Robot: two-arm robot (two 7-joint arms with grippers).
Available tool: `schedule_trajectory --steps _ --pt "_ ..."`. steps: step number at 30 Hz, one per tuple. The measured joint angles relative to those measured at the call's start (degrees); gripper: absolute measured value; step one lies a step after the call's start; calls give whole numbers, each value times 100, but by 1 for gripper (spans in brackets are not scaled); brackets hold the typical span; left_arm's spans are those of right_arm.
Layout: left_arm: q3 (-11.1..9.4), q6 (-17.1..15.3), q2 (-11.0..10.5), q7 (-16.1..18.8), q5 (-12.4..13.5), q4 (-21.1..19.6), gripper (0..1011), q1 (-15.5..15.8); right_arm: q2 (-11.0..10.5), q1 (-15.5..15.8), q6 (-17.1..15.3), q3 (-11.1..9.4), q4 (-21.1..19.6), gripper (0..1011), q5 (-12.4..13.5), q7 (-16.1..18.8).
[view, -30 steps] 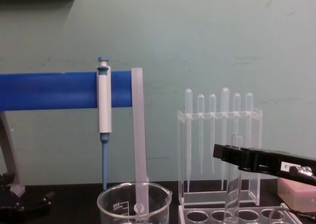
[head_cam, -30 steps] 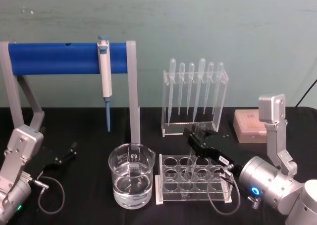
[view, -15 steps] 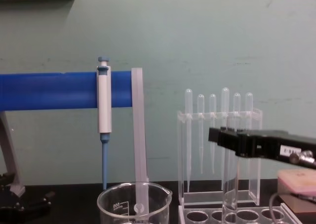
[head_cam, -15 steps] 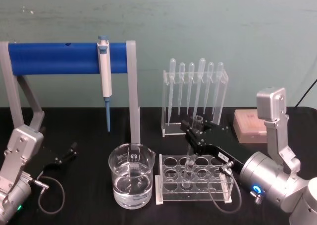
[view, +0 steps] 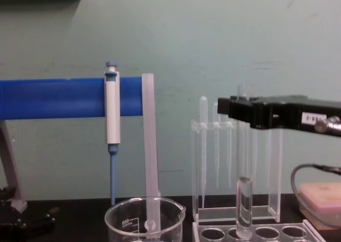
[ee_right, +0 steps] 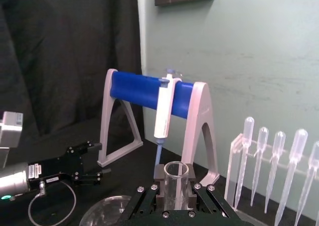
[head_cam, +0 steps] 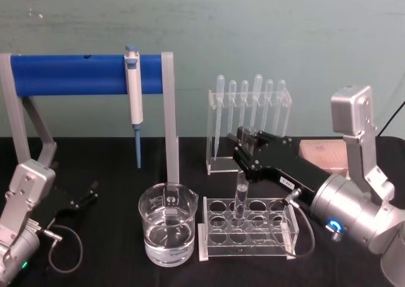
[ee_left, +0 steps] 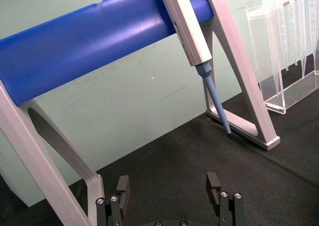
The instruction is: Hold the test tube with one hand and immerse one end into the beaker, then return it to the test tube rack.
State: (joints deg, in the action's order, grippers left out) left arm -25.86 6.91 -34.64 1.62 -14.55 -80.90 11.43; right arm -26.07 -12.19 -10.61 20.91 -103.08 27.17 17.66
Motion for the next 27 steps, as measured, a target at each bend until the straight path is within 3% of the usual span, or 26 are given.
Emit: schedule_trajectory --steps 11,27 --pt "0 0 0 0 0 0 1000 0 -80 -133 -248 -23 -172 224 -6 75" --pt "0 0 0 0 0 0 1000 0 -82 -139 -244 -20 -102 224 16 85"
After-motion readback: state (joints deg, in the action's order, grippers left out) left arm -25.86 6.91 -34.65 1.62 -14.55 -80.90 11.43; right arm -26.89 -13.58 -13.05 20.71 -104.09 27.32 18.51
